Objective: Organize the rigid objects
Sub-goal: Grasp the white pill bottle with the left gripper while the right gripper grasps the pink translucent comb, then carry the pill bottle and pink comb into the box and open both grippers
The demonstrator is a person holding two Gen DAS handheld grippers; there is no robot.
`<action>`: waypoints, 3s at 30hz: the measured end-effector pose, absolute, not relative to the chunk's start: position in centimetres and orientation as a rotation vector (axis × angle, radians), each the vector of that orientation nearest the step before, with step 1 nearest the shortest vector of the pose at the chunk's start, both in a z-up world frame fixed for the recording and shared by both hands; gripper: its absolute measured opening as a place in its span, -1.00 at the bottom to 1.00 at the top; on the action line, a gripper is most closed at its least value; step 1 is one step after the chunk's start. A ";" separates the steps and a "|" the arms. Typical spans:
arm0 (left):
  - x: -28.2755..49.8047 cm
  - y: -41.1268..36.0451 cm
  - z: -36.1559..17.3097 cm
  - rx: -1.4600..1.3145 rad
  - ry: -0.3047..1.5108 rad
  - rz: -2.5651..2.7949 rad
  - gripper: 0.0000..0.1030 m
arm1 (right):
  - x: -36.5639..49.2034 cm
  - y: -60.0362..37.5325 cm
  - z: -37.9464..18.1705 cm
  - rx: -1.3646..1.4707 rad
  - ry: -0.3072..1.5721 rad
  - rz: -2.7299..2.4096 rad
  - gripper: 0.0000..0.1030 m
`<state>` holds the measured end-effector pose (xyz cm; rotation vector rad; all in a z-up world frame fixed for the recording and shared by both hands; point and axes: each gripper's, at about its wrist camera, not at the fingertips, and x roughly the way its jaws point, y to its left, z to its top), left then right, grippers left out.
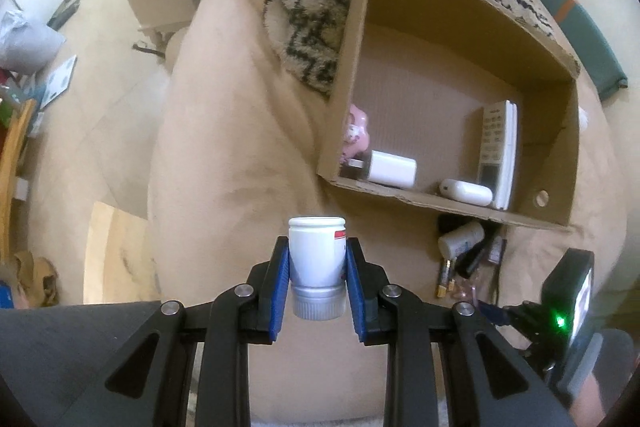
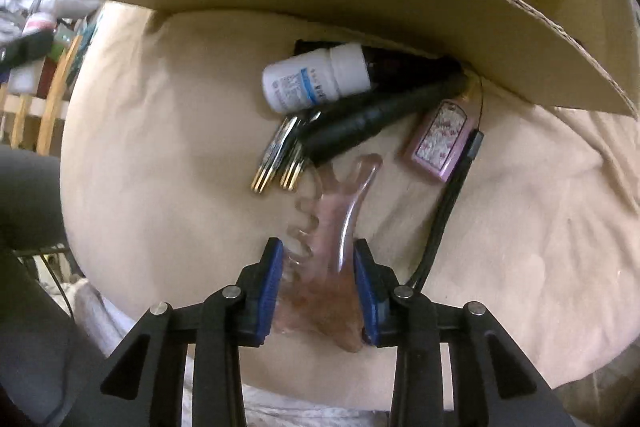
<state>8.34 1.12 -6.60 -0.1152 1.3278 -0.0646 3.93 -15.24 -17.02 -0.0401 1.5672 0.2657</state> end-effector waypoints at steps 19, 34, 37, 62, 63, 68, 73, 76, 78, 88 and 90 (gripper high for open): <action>8.2 1.0 -6.7 -0.082 1.323 -0.039 -0.53 | 0.3 -13.1 -12.2 0.082 1.374 0.305 -0.42; 8.1 0.6 -7.7 -0.003 1.318 0.009 -0.53 | 0.9 -21.5 -7.1 0.240 1.186 0.303 -0.42; 7.9 0.7 -7.6 0.010 1.305 0.021 -0.53 | 0.9 -22.1 -6.1 0.263 1.140 0.296 -0.42; 10.1 -0.8 -2.2 0.043 1.123 0.012 -0.53 | 7.1 -27.0 0.7 0.280 0.842 0.264 -0.42; 10.6 -1.1 -2.1 0.051 1.120 0.008 -0.53 | 7.6 -27.1 0.6 0.279 0.842 0.263 -0.42; 12.8 -3.0 -1.4 0.086 1.099 -0.015 -0.53 | 10.4 -27.1 0.0 0.263 0.853 0.260 -0.42; 15.2 -5.2 -1.1 0.116 1.075 -0.043 -0.53 | 12.8 -27.0 -0.9 0.248 0.869 0.249 -0.42; 16.1 -5.9 -1.8 0.128 1.071 -0.046 -0.53 | 13.9 -26.9 -1.6 0.241 0.886 0.238 -0.42; 16.5 -6.3 -2.7 0.127 1.073 -0.059 -0.53 | 14.5 -26.7 -2.4 0.224 0.911 0.214 -0.42; 17.5 -6.9 -6.4 0.115 1.119 -0.091 -0.53 | 14.9 -26.4 -5.4 0.211 1.016 0.180 -0.42; 17.6 -6.7 -6.9 0.105 1.138 -0.090 -0.53 | 15.1 -26.4 -5.9 0.211 1.033 0.170 -0.42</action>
